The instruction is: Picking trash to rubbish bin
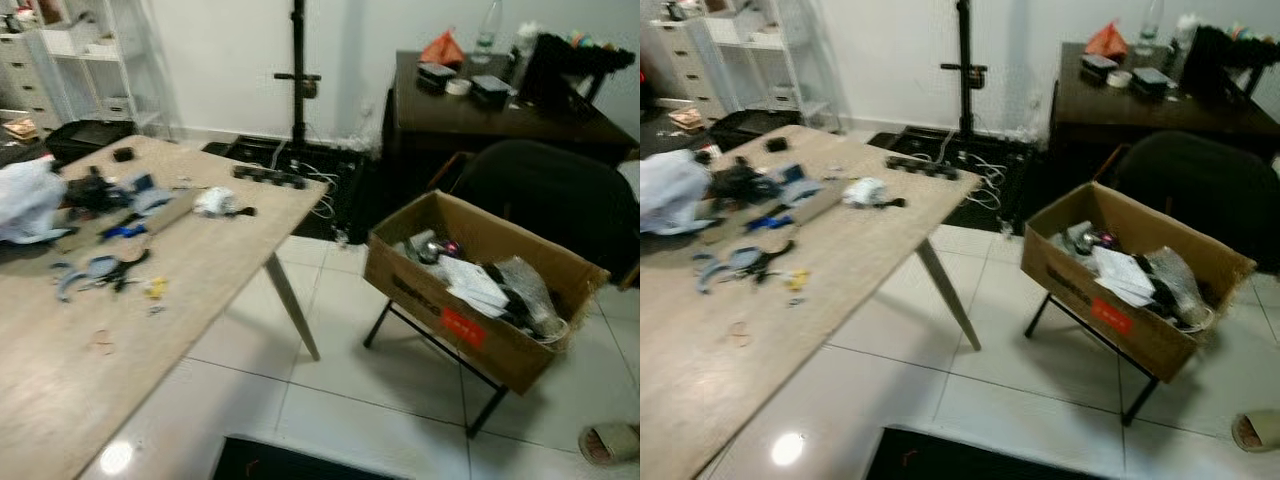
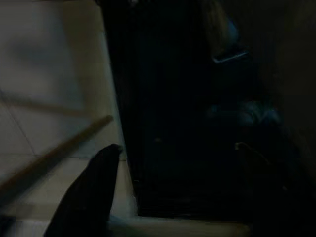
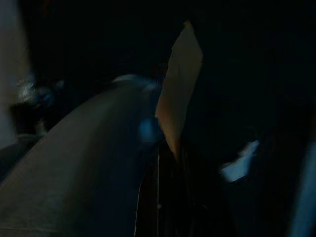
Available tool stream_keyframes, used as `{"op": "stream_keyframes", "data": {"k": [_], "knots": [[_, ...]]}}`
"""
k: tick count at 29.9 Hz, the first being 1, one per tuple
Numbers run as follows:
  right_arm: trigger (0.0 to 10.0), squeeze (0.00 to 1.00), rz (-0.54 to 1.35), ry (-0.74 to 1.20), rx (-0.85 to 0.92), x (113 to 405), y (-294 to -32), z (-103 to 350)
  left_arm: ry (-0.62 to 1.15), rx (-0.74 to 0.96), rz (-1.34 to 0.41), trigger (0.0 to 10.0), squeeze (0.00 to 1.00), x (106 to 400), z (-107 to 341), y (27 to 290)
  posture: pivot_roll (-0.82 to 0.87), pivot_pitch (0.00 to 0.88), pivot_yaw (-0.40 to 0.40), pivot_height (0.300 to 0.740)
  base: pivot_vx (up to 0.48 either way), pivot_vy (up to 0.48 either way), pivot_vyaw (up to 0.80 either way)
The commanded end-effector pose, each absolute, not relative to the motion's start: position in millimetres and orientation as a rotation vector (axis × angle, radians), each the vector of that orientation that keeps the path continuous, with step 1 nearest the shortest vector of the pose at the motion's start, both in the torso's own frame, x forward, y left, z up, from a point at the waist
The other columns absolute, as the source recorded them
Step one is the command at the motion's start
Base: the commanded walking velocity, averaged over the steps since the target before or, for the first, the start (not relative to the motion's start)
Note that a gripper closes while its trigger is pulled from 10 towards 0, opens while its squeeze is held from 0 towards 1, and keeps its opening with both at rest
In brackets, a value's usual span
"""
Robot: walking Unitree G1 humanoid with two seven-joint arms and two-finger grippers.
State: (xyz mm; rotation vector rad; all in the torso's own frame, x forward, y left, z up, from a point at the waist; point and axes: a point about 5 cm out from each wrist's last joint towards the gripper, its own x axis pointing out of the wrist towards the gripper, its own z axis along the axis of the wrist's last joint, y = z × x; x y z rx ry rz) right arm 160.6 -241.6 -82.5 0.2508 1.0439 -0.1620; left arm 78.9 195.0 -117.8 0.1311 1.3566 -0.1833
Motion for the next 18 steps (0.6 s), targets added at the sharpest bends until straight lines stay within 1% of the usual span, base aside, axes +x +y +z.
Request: {"op": "stream_keyframes", "data": {"k": [1, 4, 5, 6, 7, 8, 9, 10, 11, 12, 14, 16, 17, 18], "knots": [[10.0, 0.0, -0.181, 1.042, 0.259, 158.5, -238.6, -84.7, 1.082, 0.021, -0.119, 10.0, 0.0, 140.9, -101.8, 179.1, -0.15, 0.114, 0.022, 0.74, 0.0, -0.345, 0.0], [10.0, 0.0, -0.188, 1.03, 0.254, 160.4, -238.5, -84.1, 1.018, -0.102, 0.055, 10.0, 0.0, 151.1, -96.0, 195.9, -0.15, 0.114, 0.019, 0.74, 0.0, -0.265, 0.0], [10.0, 0.0, -0.182, 1.03, 0.248, 161.5, -237.9, -83.8, 0.969, -0.234, 0.151, 10.0, 0.0, 156.7, -92.4, 203.7, -0.15, 0.114, 0.019, 0.74, 0.0, 0.0, 0.0], [10.0, 0.0, -0.182, 1.03, 0.248, 161.5, -237.9, -83.8, 0.969, -0.234, 0.151, 10.0, 0.0, 156.7, -92.4, 203.7, -0.15, 0.114, 0.019, 0.74, 0.0, 0.0, 0.0], [10.0, 0.0, -0.177, 1.028, 0.244, 162.5, -237.2, -83.5, 0.918, -0.357, 0.211, 10.0, 0.0, 161.7, -89.2, 208.2, -0.15, 0.114, 0.019, 0.74, 0.0, 0.0, 0.0], [10.0, 0.0, -0.177, 1.028, 0.244, 162.5, -237.2, -83.5, 0.918, -0.357, 0.211, 10.0, 0.0, 161.7, -89.2, 208.2, -0.15, 0.114, 0.019, 0.74, 0.0, 0.0, 0.0], [10.0, 0.0, -0.174, 1.026, 0.242, 163.2, -236.8, -83.4, 0.882, -0.435, 0.245, 10.0, 0.0, 165.0, -87.1, 210.7, -0.15, 0.114, 0.019, 0.74, 0.0, 0.0, 0.0], [10.0, 0.0, -0.168, 1.024, 0.239, 164.6, -235.9, -83.0, 0.819, -0.524, 0.212, 10.0, 0.0, 174.5, -82.3, 207.1, -0.14, 0.115, 0.016, 0.74, 0.0, 0.0, 0.0], [10.0, 0.0, -0.164, 1.021, 0.237, 165.6, -235.1, -82.8, 0.768, -0.568, 0.166, 10.0, 0.0, 183.4, -77.7, 202.6, -0.14, 0.115, 0.016, 0.74, 0.0, 0.0, 0.0], [10.0, 0.0, -0.164, 1.021, 0.237, 165.6, -235.1, -82.8, 0.768, -0.568, 0.166, 10.0, 0.0, 183.4, -77.7, 202.6, -0.14, 0.115, 0.016, 0.74, 0.0, 0.0, 0.0], [10.0, 0.0, -0.159, 1.019, 0.233, 167.2, -234.1, -82.4, 0.712, -0.592, 0.111, 10.0, 0.0, 194.4, -71.4, 197.5, -0.14, 0.113, 0.012, 0.74, 0.0, 0.0, 0.0], [10.0, 0.0, -0.154, 1.02, 0.224, 168.2, -233.2, -82.3, 0.775, -0.346, 0.137, 10.0, 0.0, 197.8, -71.2, 202.8, -0.13, 0.107, 0.008, 0.74, 0.0, 0.0, 0.0], [10.0, 0.0, -0.154, 1.02, 0.224, 168.2, -233.2, -82.3, 0.775, -0.346, 0.137, 10.0, 0.0, 197.8, -71.2, 202.8, -0.13, 0.107, 0.008, 0.74, 0.0, 0.0, 0.0], [10.0, 0.0, -0.15, 1.02, 0.218, 168.5, -232.8, -82.3, 0.841, -0.146, 0.111, 10.0, 0.0, 194.5, -73.8, 205.0, -0.13, 0.107, 0.008, 0.74, 0.0, 0.0, 0.0]]}}
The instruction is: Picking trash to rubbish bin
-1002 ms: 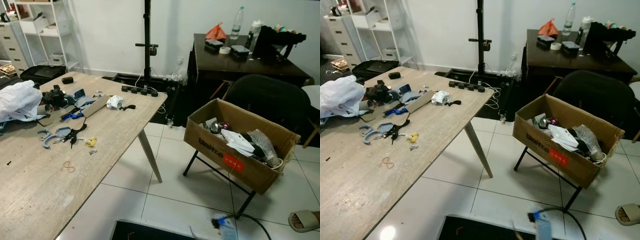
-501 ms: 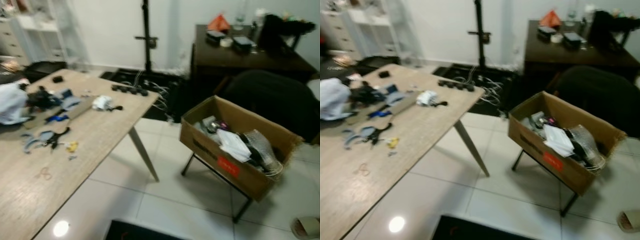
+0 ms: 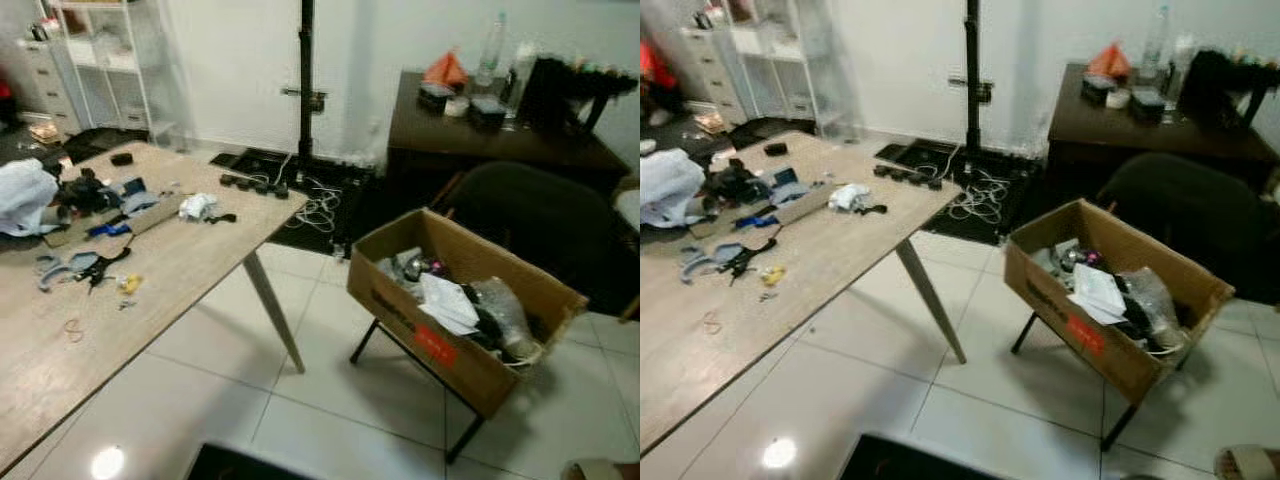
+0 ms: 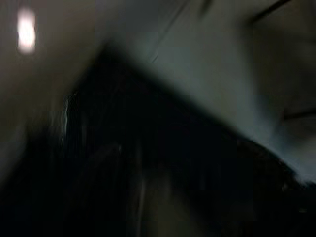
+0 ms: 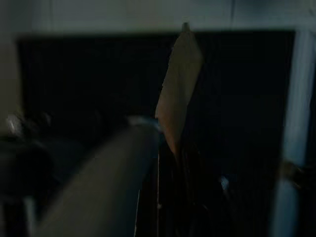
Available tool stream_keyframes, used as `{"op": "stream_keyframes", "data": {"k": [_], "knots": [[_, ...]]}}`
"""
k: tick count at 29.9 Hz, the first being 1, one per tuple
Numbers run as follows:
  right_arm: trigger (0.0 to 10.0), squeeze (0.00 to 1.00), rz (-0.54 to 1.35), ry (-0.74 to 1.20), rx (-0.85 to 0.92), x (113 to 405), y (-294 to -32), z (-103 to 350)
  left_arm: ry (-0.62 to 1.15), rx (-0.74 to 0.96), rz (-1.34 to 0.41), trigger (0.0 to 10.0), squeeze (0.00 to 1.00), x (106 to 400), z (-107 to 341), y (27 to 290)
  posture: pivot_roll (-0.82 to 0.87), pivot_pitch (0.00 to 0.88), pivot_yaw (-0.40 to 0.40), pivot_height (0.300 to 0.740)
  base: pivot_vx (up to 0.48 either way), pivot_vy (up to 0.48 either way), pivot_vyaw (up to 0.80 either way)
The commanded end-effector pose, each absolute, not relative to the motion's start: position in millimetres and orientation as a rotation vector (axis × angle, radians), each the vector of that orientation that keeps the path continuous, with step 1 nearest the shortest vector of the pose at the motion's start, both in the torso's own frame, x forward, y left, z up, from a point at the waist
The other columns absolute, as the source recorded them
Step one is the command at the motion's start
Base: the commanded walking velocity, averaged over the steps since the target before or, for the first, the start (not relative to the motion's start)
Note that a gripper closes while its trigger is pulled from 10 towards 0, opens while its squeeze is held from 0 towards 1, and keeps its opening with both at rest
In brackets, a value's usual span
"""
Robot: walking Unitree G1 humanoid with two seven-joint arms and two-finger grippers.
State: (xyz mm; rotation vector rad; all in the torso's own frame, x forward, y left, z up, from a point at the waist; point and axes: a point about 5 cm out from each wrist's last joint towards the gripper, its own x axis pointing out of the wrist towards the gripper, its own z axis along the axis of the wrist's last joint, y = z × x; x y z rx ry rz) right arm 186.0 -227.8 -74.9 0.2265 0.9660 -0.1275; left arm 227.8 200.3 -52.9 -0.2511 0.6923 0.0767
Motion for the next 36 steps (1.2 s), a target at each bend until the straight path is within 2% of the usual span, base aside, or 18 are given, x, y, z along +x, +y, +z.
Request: {"op": "stream_keyframes", "data": {"k": [1, 2, 3, 4, 6, 7, 8, 10, 11, 12, 14, 19, 22, 25, 29, 36], "knots": [[10.0, 0.0, -0.147, 1.021, 0.212, 168.9, -232.5, -82.2, 0.906, 0.098, 0.034, 10.0, 0.0, 188.5, -77.5, 206.3, -0.13, 0.105, 0.006, 0.74, 0.0, 0.0, 0.0], [10.0, 0.0, -0.145, 1.021, 0.208, 169.2, -232.5, -82.1, 0.94, 0.25, -0.034, 10.0, 0.0, 182.9, -80.5, 206.6, -0.13, 0.105, 0.006, 0.74, 0.0, 0.0, 0.0], [10.0, 0.0, -0.145, 1.021, 0.208, 169.2, -232.5, -82.1, 0.94, 0.25, -0.034, 10.0, 0.0, 182.9, -80.5, 206.6, -0.13, 0.105, 0.006, 0.74, 0.0, 0.0, 0.0], [10.0, 0.0, -0.145, 1.02, 0.206, 169.5, -232.4, -82.0, 0.979, 0.352, -0.076, 10.0, 0.0, 175.4, -84.1, 208.7, -0.14, 0.105, 0.006, 0.74, 0.0, 0.0, 0.0], [10.0, 0.0, -0.146, 1.021, 0.203, 169.2, -232.7, -82.0, 1.003, 0.4, -0.092, 10.0, 0.0, 168.5, -86.7, 212.3, -0.14, 0.105, 0.006, 0.74, 0.0, 0.0, 0.0], [10.0, 0.0, -0.147, 1.021, 0.202, 168.9, -232.9, -82.1, 1.018, 0.379, -0.078, 10.0, 0.0, 164.1, -88.0, 215.2, -0.14, 0.105, 0.006, 0.74, 0.0, 0.0, 0.0], [10.0, 0.0, -0.148, 1.021, 0.201, 168.5, -233.6, -82.1, 1.017, 0.264, -0.032, 10.0, 0.0, 162.7, -88.6, 215.0, -0.14, 0.111, 0.01, 0.74, 0.0, 0.0, 0.0], [10.0, 0.0, -0.154, 1.02, 0.202, 168.2, -234.9, -82.0, 0.949, -0.085, -0.002, 10.0, 0.0, 170.4, -86.5, 200.0, -0.13, 0.116, 0.011, 0.74, 0.0, 0.0, 0.0], [10.0, 0.0, -0.156, 1.021, 0.203, 167.7, -235.3, -82.1, 0.91, -0.201, -0.039, 10.0, 0.0, 174.6, -84.9, 189.1, -0.13, 0.116, 0.011, 0.74, 0.0, 0.0, 0.0], [10.0, 0.0, -0.156, 1.021, 0.203, 167.7, -235.3, -82.1, 0.91, -0.201, -0.039, 10.0, 0.0, 174.6, -84.9, 189.1, -0.13, 0.116, 0.011, 0.74, 0.0, 0.0, 0.0], [10.0, 0.0, -0.158, 1.026, 0.202, 166.0, -234.4, -83.1, 0.888, -0.286, -0.161, 10.0, 0.0, 176.3, -84.7, 163.7, -0.13, 0.116, 0.013, 0.74, 0.0, 0.0, 0.0], [10.0, 0.0, -0.156, 1.028, 0.203, 166.2, -231.6, -83.8, 0.911, -0.297, -0.258, 10.0, 0.0, 171.5, -87.2, 139.6, -0.13, 0.115, 0.016, 0.74, 0.0, 0.0, 0.0], [10.0, 0.0, -0.15, 1.025, 0.206, 168.4, -228.4, -83.7, 0.958, -0.238, -0.386, 10.0, 0.0, 159.5, -91.5, 118.2, -0.14, 0.114, 0.022, 0.74, 0.0, 0.0, 0.0], [10.0, 0.0, -0.149, 1.018, 0.208, 170.6, -227.4, -82.9, 0.974, -0.247, -0.423, 10.0, 0.0, 155.3, -92.6, 112.8, -0.14, 0.112, 0.025, 0.74, 0.0, 0.0, 0.0], [10.0, 0.0, -0.149, 1.017, 0.208, 171.1, -227.4, -82.7, 0.971, -0.256, -0.418, 10.0, 0.0, 156.1, -92.3, 113.9, -0.14, 0.11, 0.024, 0.74, 0.0, -0.304, 0.0], [10.0, 0.0, -0.147, 1.003, 0.195, 174.3, -229.4, -80.7, 0.976, -0.242, -0.305, 10.0, 0.0, 162.0, -92.1, 136.4, -0.15, 0.107, 0.018, 0.74, 0.0, -0.291, 0.0]]}}
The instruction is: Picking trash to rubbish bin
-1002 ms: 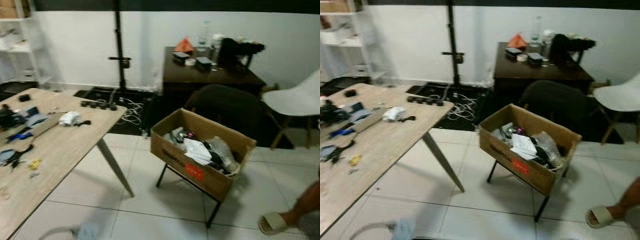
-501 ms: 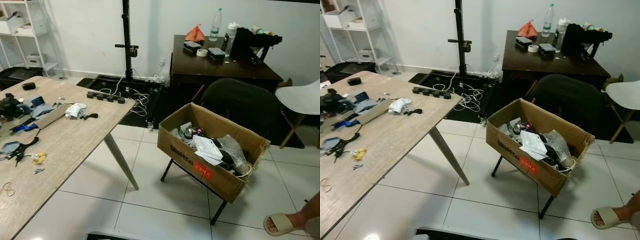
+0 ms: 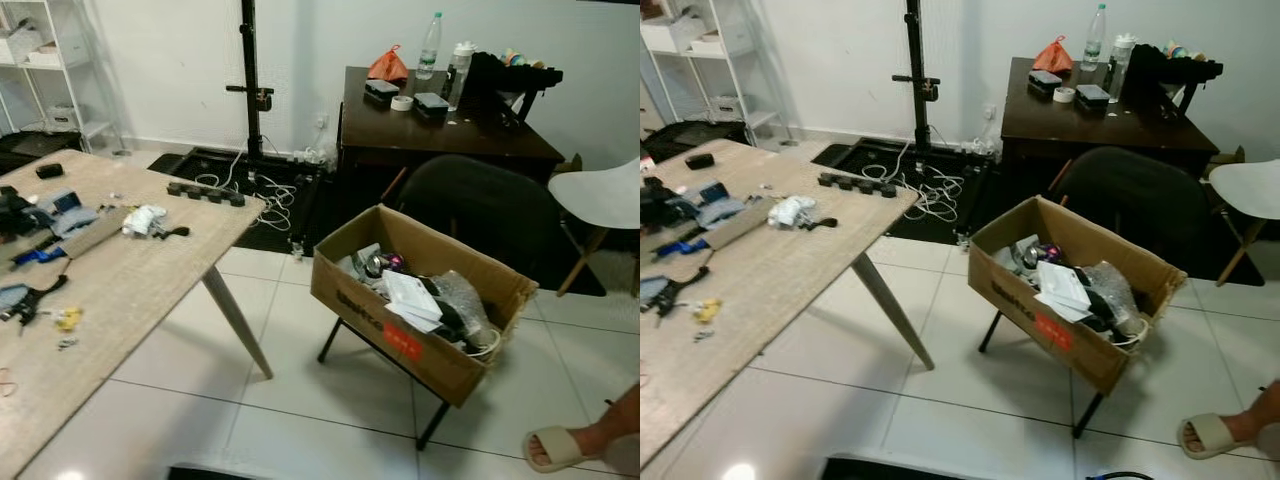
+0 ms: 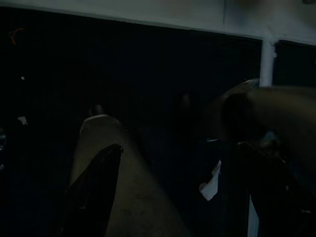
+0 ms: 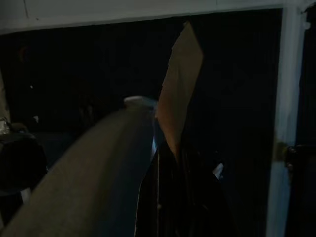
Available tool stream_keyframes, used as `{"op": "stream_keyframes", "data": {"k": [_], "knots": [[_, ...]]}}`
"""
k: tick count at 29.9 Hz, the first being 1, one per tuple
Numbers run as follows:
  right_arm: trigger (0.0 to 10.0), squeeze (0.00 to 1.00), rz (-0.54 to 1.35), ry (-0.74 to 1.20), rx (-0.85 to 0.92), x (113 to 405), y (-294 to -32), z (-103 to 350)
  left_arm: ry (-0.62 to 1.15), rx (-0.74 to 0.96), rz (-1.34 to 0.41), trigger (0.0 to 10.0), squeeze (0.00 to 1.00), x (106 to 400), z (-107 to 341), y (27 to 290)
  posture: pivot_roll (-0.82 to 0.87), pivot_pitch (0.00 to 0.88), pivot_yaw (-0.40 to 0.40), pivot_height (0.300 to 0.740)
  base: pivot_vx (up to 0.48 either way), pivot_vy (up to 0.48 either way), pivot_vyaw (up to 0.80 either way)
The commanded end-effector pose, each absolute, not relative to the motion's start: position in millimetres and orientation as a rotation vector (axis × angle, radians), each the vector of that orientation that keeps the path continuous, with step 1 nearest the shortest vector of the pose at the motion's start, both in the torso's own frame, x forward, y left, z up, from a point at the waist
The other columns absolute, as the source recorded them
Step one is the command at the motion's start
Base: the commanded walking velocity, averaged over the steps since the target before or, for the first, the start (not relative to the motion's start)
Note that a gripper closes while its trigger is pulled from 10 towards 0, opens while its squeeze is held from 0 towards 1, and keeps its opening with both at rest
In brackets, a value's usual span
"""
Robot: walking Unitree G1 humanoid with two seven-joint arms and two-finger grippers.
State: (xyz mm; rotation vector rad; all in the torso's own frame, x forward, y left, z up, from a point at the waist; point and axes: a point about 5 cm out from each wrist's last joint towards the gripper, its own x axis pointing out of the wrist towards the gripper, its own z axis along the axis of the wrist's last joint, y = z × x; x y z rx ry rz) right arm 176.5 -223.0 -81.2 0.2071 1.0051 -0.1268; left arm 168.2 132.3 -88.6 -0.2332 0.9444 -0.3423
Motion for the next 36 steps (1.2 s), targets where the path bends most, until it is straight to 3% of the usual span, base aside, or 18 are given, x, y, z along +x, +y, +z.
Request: {"op": "stream_keyframes", "data": {"k": [1, 9, 13, 17, 23, 36], "knots": [[10.0, 0.0, -0.147, 1.003, 0.195, 174.3, -229.4, -80.7, 0.976, -0.242, -0.305, 10.0, 0.0, 162.0, -92.1, 136.4, -0.15, 0.107, 0.018, 0.74, 0.0, 0.0, 0.0], [10.0, 0.0, -0.142, 0.747, 0.215, 223.7, -237.6, -49.1, 0.987, -0.237, -0.27, 10.0, 0.0, 158.5, -93.8, 143.1, -0.16, 0.117, 0.033, 0.74, 0.0, 0.0, 0.0], [10.0, 0.0, -0.08, 0.46, 0.242, 280.2, -239.4, 0.6, 0.998, -0.239, -0.258, 10.0, 0.0, 155.4, -95.2, 145.6, -0.16, 0.121, 0.042, 0.74, 0.0, 0.0, 0.0], [10.0, 0.0, -0.058, 0.349, 0.223, 305.9, -238.1, 28.3, 1.001, -0.219, -0.271, 10.0, 0.0, 155.7, -95.0, 147.6, -0.16, 0.125, 0.038, 0.74, 0.0, 0.0, 0.0], [10.0, 0.0, -0.028, 0.295, 0.191, 324.6, -230.7, 47.8, 1.005, -0.214, -0.275, 10.0, 0.0, 153.7, -95.7, 147.7, -0.15, 0.125, 0.03, 0.74, 0.1, 0.0, 0.0], [10.0, 0.0, 0.014, 0.246, 0.187, 334.4, -222.3, 59.3, 1.009, -0.224, -0.266, 10.0, 0.0, 150.2, -97.0, 146.9, -0.14, 0.115, 0.022, 0.74, 0.316, 0.0, -0.62]]}}
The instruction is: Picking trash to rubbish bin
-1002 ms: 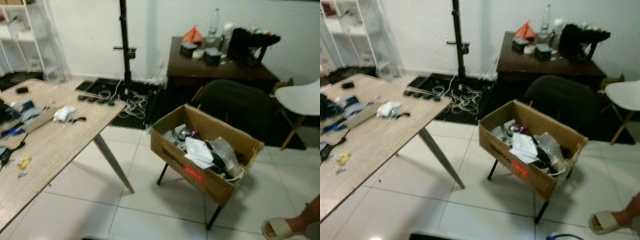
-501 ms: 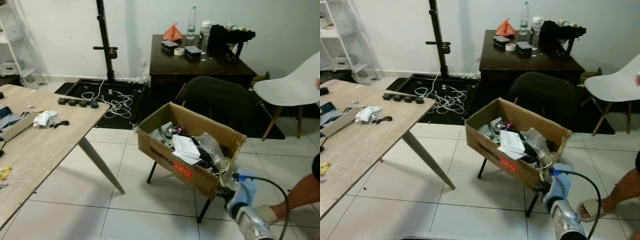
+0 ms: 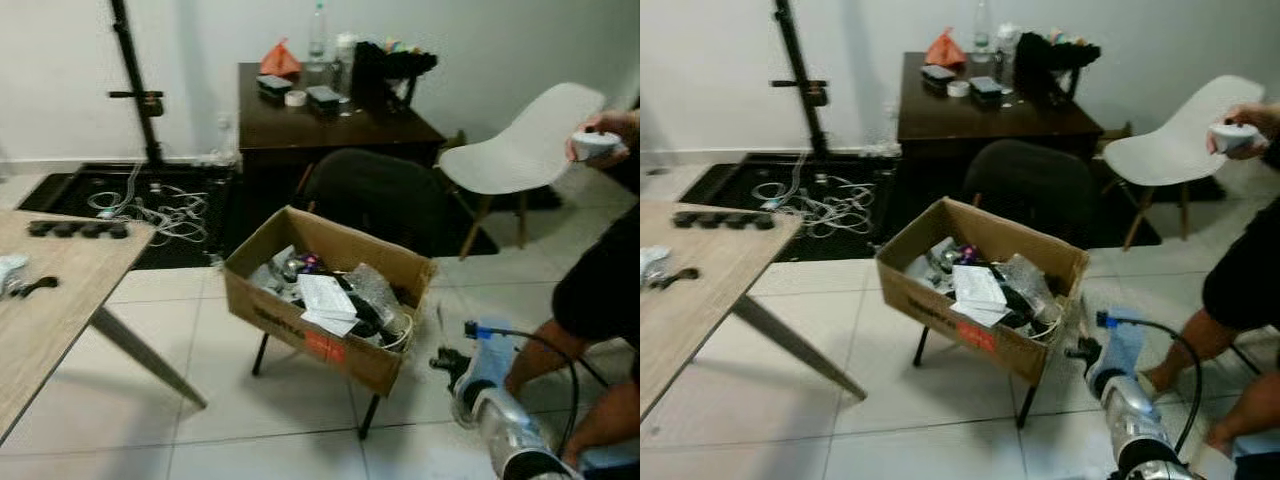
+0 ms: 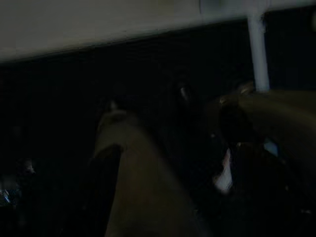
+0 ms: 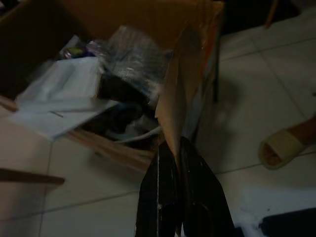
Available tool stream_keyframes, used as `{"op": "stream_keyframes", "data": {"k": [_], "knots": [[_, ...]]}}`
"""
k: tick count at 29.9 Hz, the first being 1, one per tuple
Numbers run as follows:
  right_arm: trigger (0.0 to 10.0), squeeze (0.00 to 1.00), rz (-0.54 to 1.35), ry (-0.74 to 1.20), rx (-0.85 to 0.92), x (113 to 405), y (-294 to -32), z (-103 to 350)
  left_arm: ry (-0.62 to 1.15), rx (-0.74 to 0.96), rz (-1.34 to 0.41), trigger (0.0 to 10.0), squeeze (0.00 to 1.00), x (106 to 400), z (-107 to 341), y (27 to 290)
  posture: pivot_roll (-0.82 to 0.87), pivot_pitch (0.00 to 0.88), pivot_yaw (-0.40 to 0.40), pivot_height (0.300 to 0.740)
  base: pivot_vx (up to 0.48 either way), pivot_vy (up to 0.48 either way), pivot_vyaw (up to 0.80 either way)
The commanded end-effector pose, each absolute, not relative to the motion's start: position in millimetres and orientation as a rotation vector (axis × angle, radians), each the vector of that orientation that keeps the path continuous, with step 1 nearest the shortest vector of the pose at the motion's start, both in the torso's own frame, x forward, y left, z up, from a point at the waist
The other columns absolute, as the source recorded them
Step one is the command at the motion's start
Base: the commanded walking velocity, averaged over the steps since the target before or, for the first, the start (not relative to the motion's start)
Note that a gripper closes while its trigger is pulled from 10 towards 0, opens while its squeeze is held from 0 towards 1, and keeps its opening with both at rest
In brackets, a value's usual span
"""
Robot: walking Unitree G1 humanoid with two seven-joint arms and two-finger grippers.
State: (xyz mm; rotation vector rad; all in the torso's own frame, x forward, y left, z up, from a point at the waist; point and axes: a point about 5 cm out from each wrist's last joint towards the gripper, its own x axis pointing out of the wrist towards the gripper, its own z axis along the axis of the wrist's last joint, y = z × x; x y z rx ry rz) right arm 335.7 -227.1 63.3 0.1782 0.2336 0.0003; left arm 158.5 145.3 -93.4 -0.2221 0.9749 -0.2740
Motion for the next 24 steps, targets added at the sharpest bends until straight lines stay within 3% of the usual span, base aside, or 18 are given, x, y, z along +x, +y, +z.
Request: {"op": "stream_keyframes", "data": {"k": [1, 15, 24], "knots": [[10.0, 0.0, 0.014, 0.246, 0.187, 334.4, -222.3, 59.3, 1.009, -0.224, -0.266, 10.0, 0.0, 150.2, -97.0, 146.9, -0.14, 0.115, 0.022, 0.74, 0.319, 0.0, 0.0], [10.0, 0.0, 0.052, 0.23, 0.136, 340.9, -212.1, 65.6, 0.998, -0.21, -0.256, 10.0, 0.0, 155.1, -95.4, 148.5, -0.14, 0.097, 0.018, 0.74, 0.273, 0.0, 0.0], [10.0, 0.0, -0.025, 0.252, 0.14, 334.6, -224.2, 59.1, 1.031, -0.199, -0.244, 10.0, 0.0, 149.6, -98.1, 149.7, -0.15, 0.108, 0.024, 0.74, 0.0, 0.0, -0.75]]}}
